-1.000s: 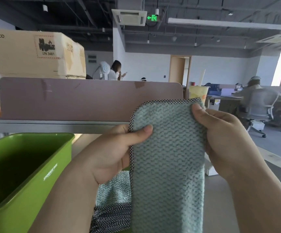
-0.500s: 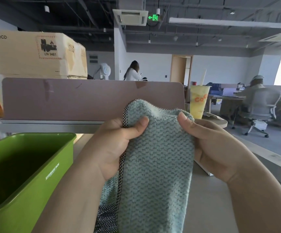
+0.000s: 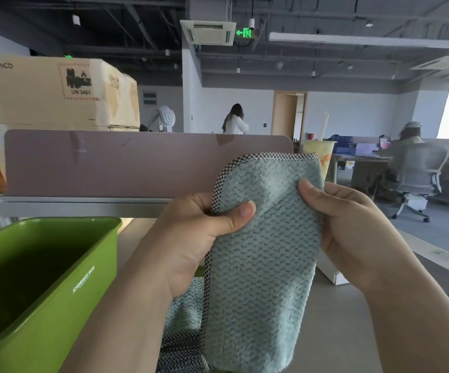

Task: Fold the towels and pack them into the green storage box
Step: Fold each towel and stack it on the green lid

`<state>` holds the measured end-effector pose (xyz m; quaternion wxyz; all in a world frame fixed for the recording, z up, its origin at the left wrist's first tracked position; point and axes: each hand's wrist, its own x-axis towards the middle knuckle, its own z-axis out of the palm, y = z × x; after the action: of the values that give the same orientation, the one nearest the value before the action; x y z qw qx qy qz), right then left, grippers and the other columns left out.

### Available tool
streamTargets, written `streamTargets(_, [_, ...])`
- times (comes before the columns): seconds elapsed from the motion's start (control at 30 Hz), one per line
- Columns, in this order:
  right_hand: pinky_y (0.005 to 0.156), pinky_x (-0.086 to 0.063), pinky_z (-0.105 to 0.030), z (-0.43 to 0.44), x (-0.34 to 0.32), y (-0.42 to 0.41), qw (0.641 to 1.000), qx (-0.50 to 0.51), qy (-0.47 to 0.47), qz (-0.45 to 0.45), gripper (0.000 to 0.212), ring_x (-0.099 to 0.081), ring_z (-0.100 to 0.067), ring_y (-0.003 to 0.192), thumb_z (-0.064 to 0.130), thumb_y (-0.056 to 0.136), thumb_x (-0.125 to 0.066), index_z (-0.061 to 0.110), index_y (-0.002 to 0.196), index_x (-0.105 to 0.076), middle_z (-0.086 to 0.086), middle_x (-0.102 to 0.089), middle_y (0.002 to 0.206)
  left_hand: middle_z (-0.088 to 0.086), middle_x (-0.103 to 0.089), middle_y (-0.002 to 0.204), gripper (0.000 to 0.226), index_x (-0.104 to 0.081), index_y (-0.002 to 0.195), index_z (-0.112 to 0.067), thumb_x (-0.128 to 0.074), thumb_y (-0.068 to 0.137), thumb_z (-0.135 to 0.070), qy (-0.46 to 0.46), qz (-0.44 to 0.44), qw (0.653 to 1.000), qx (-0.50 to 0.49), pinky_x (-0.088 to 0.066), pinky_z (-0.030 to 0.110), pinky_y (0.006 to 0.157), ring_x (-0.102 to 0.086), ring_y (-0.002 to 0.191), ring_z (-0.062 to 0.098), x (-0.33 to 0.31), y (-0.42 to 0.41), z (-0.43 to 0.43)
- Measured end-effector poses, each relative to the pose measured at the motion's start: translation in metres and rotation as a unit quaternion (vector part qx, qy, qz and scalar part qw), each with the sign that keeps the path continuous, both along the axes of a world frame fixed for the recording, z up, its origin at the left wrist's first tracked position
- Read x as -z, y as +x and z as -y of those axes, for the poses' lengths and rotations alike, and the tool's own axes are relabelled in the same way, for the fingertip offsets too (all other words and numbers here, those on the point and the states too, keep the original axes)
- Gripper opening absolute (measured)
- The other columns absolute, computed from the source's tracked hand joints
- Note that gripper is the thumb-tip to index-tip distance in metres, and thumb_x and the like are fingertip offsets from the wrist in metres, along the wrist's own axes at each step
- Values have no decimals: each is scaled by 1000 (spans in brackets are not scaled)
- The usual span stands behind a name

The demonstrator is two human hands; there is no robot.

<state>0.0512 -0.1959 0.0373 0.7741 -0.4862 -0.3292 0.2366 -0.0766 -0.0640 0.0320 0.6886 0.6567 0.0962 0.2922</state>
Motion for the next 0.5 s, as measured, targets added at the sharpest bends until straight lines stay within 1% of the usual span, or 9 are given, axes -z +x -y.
streamTargets(0.03, [66,-60,-29,1,0,0,1000,-3,-5,3,29,-72,-20,80,20,80,-61,-2,98,-70,-11,-76,95,3,-77,81,26,-78,71,-14,-74,48,-27,-3,3,1000,3,-55,20,60,-72,71,13,0,0,0])
streamTargets(0.1, [60,-59,-27,1,-1,-1,1000,2,-4,8,29,-72,-19,76,18,79,-61,-3,96,-69,-11,-76,91,5,-77,80,24,-77,71,-11,-74,51,-23,-15,8,1000,8,-55,20,57,-72,69,14,-1,-1,0])
streamTargets(0.2, [57,-58,-26,0,-1,0,999,34,17,4,22,-70,-18,69,10,88,-55,-7,93,-66,-11,-74,81,6,-77,79,17,-77,71,-10,-72,55,-17,-26,8,999,17,-56,20,56,-72,68,14,-2,-1,-1])
streamTargets(0.3, [56,-59,-27,-1,-1,1,998,63,25,-6,23,-68,-20,71,8,95,-49,-8,97,-65,-12,-72,84,3,-77,78,16,-77,69,-15,-72,55,-11,-29,-9,999,25,-57,22,57,-72,67,13,-3,-2,-4])
streamTargets(0.37, [55,-58,-27,-1,-1,2,997,68,30,-12,22,-68,-20,71,8,95,-49,-6,99,-65,-11,-72,84,4,-77,82,21,-77,74,-16,-72,55,-9,-22,-30,999,30,-57,26,60,-72,70,15,-2,-4,-6])
streamTargets(0.4, [54,-57,-27,-1,0,2,997,69,26,-6,21,-68,-19,69,10,95,-51,-4,97,-66,-10,-72,83,6,-77,87,26,-76,80,-14,-72,56,-6,-19,-37,998,37,-57,27,62,-72,74,17,-2,-4,-7])
streamTargets(0.47, [54,-55,-27,-3,0,1,996,80,7,25,18,-66,-17,67,13,93,-55,0,92,-67,-8,-71,79,11,-76,92,35,-73,90,-9,-70,56,1,-9,-44,998,54,-58,27,64,-73,79,21,-4,-6,-5])
streamTargets(0.5, [55,-54,-27,-4,1,1,995,87,4,39,16,-64,-17,67,13,91,-57,1,89,-68,-7,-70,78,11,-76,93,36,-72,91,-6,-70,56,2,1,-47,997,60,-58,26,64,-73,80,21,-4,-7,-5])
